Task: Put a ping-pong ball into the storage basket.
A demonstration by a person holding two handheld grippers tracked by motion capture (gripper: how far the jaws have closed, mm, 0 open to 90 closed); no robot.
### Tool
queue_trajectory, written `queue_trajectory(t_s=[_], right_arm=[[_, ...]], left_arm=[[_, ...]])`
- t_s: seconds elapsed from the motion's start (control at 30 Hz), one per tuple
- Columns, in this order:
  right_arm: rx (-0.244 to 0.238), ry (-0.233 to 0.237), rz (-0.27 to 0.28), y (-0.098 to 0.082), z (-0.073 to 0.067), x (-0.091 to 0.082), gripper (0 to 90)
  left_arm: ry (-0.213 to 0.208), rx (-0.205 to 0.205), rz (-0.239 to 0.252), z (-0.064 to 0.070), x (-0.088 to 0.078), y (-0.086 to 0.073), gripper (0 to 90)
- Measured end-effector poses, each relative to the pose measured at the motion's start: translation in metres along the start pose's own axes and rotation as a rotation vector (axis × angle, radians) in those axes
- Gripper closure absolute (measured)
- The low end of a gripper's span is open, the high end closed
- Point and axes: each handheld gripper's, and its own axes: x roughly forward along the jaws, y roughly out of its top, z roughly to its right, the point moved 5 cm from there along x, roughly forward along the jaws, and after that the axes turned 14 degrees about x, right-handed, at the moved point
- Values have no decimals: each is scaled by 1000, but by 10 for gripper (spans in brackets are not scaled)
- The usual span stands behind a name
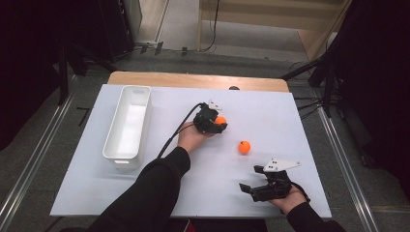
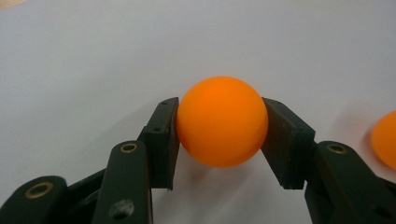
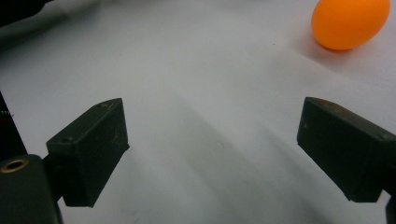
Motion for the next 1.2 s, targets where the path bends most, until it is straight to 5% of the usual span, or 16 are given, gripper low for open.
queue_trajectory(t_s=[0.37,1.2], right_arm=[[7,-6,1,1,1,1,73],[9,-16,2,2,4,1,73]], left_arm=[[-93,-22,34,3,-30,4,508],[-155,-41,33,13,-89,-22,508]])
